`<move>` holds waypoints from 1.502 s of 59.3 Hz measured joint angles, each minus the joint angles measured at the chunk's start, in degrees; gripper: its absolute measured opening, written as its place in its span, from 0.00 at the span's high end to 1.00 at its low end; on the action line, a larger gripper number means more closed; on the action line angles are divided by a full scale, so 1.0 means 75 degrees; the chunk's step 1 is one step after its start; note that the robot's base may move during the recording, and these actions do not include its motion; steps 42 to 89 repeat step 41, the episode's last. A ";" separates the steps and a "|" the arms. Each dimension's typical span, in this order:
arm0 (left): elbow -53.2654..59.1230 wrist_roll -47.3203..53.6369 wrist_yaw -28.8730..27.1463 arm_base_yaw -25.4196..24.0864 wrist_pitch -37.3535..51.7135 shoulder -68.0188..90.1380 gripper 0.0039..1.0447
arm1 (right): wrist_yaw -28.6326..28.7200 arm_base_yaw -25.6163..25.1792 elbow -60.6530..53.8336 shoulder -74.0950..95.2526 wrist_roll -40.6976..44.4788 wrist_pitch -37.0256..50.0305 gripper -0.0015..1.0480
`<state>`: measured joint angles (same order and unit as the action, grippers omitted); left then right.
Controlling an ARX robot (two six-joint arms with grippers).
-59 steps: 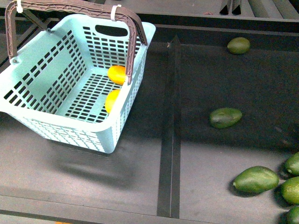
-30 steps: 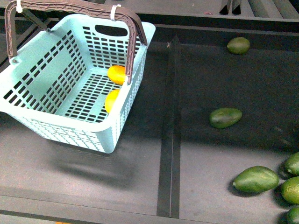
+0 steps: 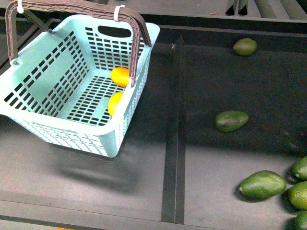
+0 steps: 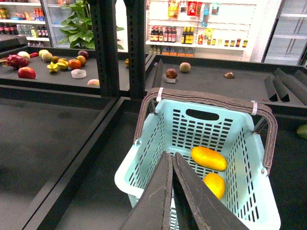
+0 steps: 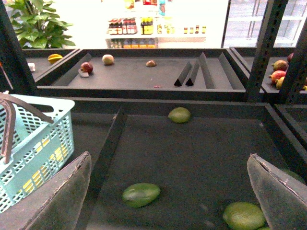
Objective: Pick lemon and mango into basket
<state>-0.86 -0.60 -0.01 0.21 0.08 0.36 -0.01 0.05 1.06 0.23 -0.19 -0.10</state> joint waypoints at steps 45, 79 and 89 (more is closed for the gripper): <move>0.0000 0.0012 0.0000 0.0000 0.0000 0.0000 0.06 | 0.0000 0.0000 0.0000 0.0000 0.0000 0.0000 0.08; 0.0000 0.0012 0.0000 0.0000 0.0000 0.0000 0.06 | 0.0000 0.0000 0.0000 0.0000 0.0000 0.0000 0.08; 0.0000 0.0012 0.0000 0.0000 0.0000 0.0000 0.06 | 0.0000 0.0000 0.0000 0.0000 0.0000 0.0000 0.08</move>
